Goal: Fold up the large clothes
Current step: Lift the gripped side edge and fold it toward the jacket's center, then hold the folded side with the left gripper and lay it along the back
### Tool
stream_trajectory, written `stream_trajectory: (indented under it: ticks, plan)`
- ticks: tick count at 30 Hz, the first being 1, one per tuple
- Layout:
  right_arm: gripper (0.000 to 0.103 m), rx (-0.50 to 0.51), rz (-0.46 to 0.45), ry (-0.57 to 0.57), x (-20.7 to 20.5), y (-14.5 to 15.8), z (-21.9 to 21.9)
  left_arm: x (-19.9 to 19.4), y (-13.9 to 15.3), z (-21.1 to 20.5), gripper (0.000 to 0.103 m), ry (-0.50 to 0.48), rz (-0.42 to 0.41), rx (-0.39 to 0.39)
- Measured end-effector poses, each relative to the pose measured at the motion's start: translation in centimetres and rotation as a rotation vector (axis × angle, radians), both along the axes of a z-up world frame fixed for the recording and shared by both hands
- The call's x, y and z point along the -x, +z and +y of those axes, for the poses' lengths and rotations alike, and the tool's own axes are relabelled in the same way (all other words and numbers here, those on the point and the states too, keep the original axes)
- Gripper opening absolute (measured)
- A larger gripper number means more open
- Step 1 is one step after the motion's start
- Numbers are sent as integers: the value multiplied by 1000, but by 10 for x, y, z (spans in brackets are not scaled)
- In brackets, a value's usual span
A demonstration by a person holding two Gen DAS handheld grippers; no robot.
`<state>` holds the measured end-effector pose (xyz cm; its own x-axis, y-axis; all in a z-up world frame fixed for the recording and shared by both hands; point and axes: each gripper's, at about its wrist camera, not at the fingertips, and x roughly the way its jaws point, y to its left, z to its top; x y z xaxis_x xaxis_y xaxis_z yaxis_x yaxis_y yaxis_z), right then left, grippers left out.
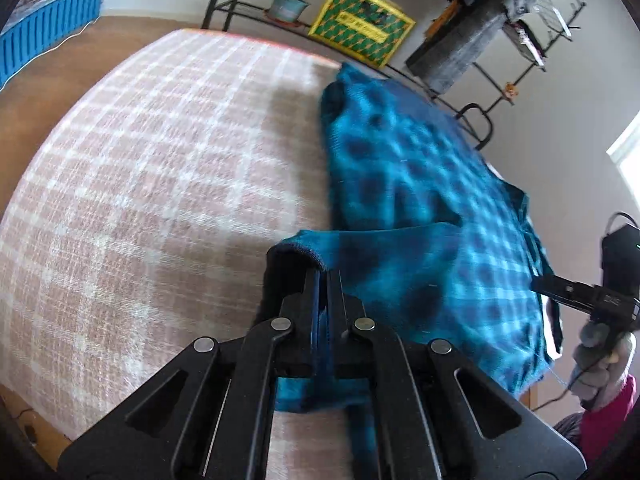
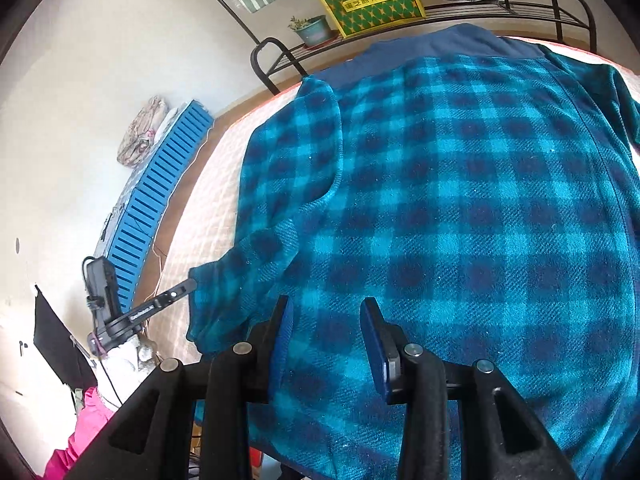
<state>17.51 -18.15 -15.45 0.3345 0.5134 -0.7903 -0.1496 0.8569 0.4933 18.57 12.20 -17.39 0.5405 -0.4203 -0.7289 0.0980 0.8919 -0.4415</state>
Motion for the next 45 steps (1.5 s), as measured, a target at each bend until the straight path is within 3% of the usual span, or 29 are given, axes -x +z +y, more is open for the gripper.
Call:
stream_trajectory:
  ticks: [6, 11, 13, 14, 15, 16, 19, 22, 25, 27, 31, 37, 38, 39, 40, 42, 45]
  plan:
    - [37, 50, -59, 33, -19, 21, 9, 66, 57, -71, 0, -237, -166, 28]
    - [38, 71, -89, 79, -31, 35, 29, 98, 58, -124, 1, -446, -139, 96]
    - [37, 77, -88, 102, -38, 36, 40, 108, 56, -133, 11, -499, -104, 111]
    - [37, 84, -89, 118, -41, 37, 46, 111, 55, -133, 22, -509, -96, 131]
    - [38, 95, -91, 135, -46, 37, 52, 113, 55, -129, 33, -496, -102, 140]
    - [38, 109, -92, 153, -49, 37, 59, 114, 54, -122, 36, -465, -109, 136]
    - [38, 140, -81, 223, -65, 36, 89, 98, 34, -92, 37, -334, -41, 148]
    - [38, 170, -80, 299, -81, 33, 123, 82, 2, -65, 37, -216, 78, 223]
    - [41, 204, -80, 350, -103, 24, 159, 72, -23, -54, 37, -156, 154, 261]
    - [44, 230, -71, 365, -117, 12, 183, 69, -37, -54, 37, -154, 201, 302]
    - [45, 287, -31, 361, -142, -18, 219, 67, -50, -64, 37, -183, 223, 262]
    - [44, 454, 8, 351, -164, -58, 247, 65, -65, -66, 37, -184, 253, 303]
    - [44, 469, 13, 347, -166, -61, 248, 63, -67, -69, 31, -190, 248, 302]
    - [40, 481, 17, 342, -168, -64, 249, 62, -69, -71, 9, -200, 250, 304]
    - [36, 491, 21, 338, -170, -66, 249, 62, -72, -73, 3, -207, 260, 310]
    - [29, 511, 12, 340, -171, -65, 250, 61, -74, -72, 3, -198, 263, 356]
    - [7, 535, -16, 341, -172, -58, 249, 67, -66, -67, 3, -191, 231, 381]
